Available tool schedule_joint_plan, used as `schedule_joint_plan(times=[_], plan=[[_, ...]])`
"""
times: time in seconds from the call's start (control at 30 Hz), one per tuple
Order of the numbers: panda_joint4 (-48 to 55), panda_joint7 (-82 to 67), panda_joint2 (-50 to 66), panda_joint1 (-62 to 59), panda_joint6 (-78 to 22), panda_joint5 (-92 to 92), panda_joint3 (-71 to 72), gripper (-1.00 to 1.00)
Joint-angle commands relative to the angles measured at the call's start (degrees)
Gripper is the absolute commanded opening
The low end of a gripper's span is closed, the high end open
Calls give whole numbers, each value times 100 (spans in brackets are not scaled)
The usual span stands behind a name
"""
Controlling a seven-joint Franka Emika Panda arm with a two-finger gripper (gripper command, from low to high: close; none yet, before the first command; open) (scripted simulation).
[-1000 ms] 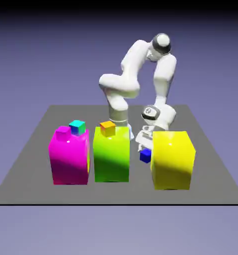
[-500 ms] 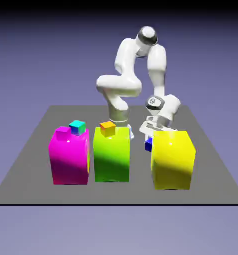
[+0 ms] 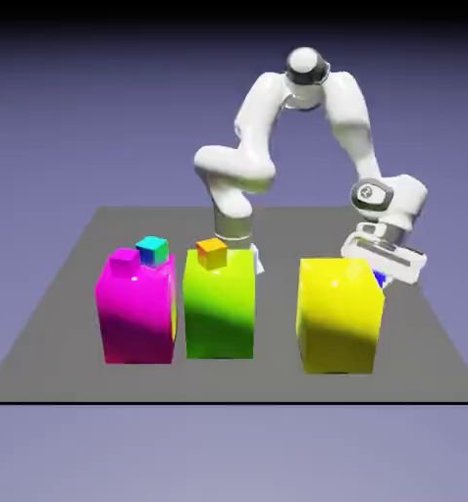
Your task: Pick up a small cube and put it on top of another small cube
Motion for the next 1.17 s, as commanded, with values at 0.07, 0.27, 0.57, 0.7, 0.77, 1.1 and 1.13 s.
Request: schedule_joint_plan(times=[0.07, 0.27, 0.57, 0.7, 0.77, 1.1, 1.13], plan=[[623, -580, 79, -492, -301, -315, -123, -100], [1645, -1300, -141, -1629, -1407, -886, -708, -100], [811, 943, -1592, -2478, -3483, -331, -2460, -100], [441, 1940, -2237, -2855, -4405, -85, -3238, -100], [256, 2438, -2558, -3043, -4865, 39, -3627, -100], [-833, 2883, -2565, -2831, -3827, 697, -3381, 100], [-626, 2877, -2555, -2854, -4024, 610, -3482, 100]])
